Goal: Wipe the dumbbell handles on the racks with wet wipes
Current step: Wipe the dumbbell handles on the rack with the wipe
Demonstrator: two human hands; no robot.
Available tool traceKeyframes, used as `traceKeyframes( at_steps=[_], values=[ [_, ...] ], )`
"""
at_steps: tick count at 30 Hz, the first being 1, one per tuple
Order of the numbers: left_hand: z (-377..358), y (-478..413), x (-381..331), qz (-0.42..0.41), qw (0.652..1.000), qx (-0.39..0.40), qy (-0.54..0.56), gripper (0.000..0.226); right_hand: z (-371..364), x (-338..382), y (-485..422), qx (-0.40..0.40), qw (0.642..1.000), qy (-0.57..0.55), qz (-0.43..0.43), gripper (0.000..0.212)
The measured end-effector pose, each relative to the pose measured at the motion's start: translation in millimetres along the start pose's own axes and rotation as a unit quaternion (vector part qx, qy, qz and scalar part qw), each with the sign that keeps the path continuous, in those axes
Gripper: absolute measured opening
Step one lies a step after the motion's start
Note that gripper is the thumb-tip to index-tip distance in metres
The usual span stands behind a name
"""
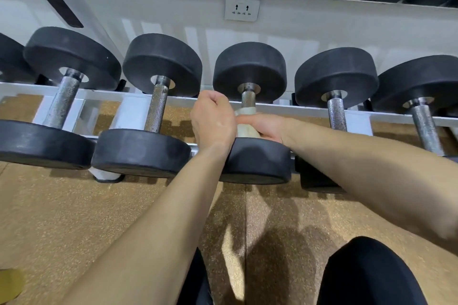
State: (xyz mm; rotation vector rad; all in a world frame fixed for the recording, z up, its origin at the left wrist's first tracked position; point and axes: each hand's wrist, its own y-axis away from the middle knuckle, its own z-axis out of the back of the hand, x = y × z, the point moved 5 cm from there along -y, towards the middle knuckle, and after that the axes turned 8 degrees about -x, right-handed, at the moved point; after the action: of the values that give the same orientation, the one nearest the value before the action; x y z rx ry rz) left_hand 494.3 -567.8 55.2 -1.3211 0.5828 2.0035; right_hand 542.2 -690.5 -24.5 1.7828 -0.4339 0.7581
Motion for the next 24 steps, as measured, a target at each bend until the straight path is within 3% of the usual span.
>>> traceKeyframes(
  at_steps=[4,6,9,11,13,17,19,22,24],
  values=[
    [-1.3,0.6,-0.6,-0.008,1.0,0.003,-0.011,0.019,2.3,2.7,1.9,-0.026,0.994,0.104,-0.034,0.012],
    [-2.0,-0.6,-1.2,-0.009,1.0,0.003,-0.012,0.019,4.5,12.5,-4.4,-0.087,0.988,0.127,-0.023,0.011],
    [-3.3,-1.7,-0.5,-0.007,1.0,0.002,-0.017,0.024,6.9,27.6,-21.3,-0.151,0.986,0.075,-0.003,0.015],
    [-3.9,-2.2,0.1,-0.006,1.0,0.001,-0.018,0.024,6.5,36.0,-29.8,-0.159,0.987,0.029,0.006,0.035],
    [-3.7,-2.1,0.9,-0.004,1.0,-0.001,-0.018,0.021,7.5,39.4,-31.4,-0.157,0.987,-0.017,0.023,0.047],
    [-2.9,0.0,0.3,-0.009,1.0,-0.001,-0.018,0.019,4.8,30.7,-19.9,-0.094,0.991,-0.084,0.037,0.037],
    [-0.7,0.4,-0.3,-0.015,1.0,-0.008,-0.021,0.02,2.2,18.3,-12.6,-0.045,0.997,-0.055,0.017,0.014],
    [0.6,0.2,-1.5,-0.019,0.999,-0.011,-0.034,0.018,1.2,0.7,3.9,-0.014,0.999,-0.01,-0.031,0.022],
    [0.9,1.0,-1.9,-0.02,0.999,-0.017,-0.037,0.018,-2.6,-0.1,11.1,-0.033,0.996,0.06,-0.052,0.011]
  ],
)
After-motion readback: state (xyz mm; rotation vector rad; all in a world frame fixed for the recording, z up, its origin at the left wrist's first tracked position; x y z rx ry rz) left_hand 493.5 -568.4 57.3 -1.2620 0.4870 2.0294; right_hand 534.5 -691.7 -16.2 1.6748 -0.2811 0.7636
